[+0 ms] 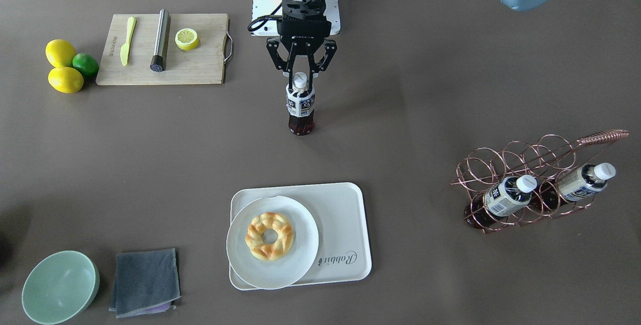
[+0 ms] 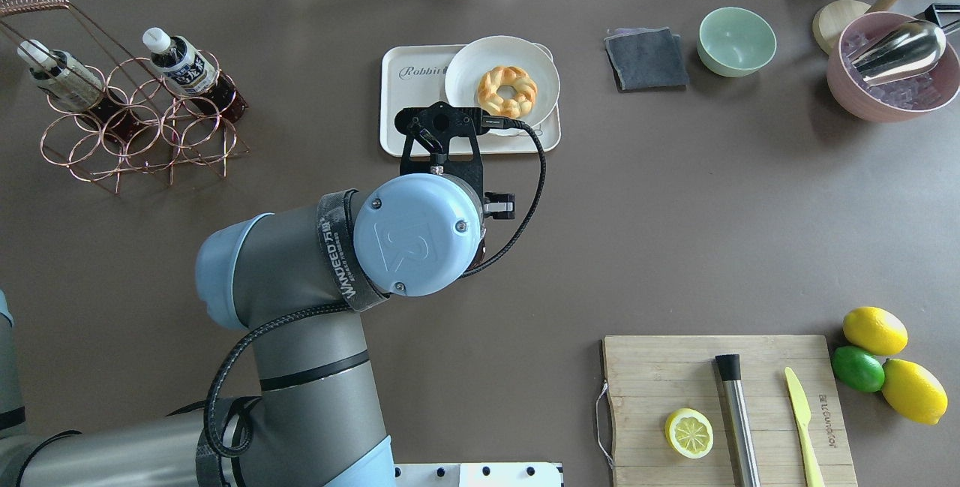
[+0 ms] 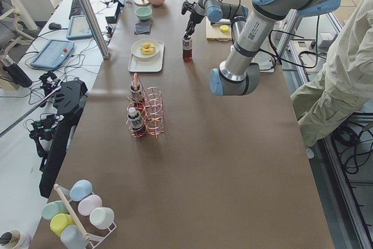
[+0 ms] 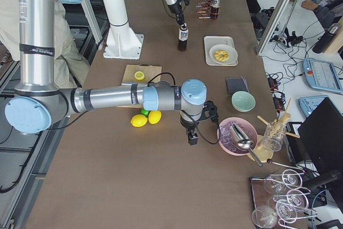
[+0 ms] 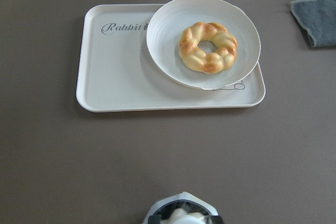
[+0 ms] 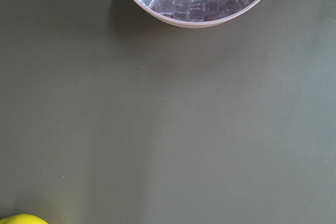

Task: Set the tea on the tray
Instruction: 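Set the tea bottle on the table near the tray, release it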

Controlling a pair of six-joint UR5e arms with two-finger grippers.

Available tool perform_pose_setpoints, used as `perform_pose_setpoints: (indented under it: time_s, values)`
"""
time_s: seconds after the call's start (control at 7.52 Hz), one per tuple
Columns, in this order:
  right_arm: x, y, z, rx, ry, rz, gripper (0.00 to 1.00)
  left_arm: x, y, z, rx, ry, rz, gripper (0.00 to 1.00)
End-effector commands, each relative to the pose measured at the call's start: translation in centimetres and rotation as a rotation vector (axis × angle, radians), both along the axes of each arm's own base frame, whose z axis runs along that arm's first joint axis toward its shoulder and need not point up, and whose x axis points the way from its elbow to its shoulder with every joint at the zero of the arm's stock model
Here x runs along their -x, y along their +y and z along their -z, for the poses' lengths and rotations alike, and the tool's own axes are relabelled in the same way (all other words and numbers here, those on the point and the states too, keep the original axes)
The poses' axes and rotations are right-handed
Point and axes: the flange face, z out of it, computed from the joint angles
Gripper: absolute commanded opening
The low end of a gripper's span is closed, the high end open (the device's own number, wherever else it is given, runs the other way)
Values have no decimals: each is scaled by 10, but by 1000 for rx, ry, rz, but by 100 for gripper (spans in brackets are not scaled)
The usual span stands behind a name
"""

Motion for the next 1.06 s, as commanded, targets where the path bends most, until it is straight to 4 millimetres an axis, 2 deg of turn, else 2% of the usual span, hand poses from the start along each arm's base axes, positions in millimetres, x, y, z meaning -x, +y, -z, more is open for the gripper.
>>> perform_pose_setpoints:
  time_s: [0.0, 0.13, 0.27, 0.4, 0.53, 0.66, 0.8, 0.93]
  values:
    - [2, -9, 13, -29, -3, 3, 100, 9, 1, 10, -24, 17, 18, 97]
    - [14, -22, 29, -53, -38, 24, 100, 20, 4, 14, -32, 35, 17, 96]
    - [31, -41, 67, -65, -69, 1, 100, 32, 1, 19, -34, 53, 17, 96]
    - [65, -56, 121, -52, -81, -44, 100, 57, -26, 16, 0, 64, -6, 95]
    - [112, -67, 179, -17, -99, -98, 100, 88, -51, -1, 20, 51, -31, 95]
    - [181, -54, 253, 55, -137, -170, 100, 130, -60, -31, -18, 17, -30, 95]
    - [251, -34, 319, 104, -161, -243, 100, 170, -79, -52, -28, -4, -30, 95]
    - [312, -13, 362, 130, -179, -273, 100, 219, -111, -67, 27, 34, -107, 95]
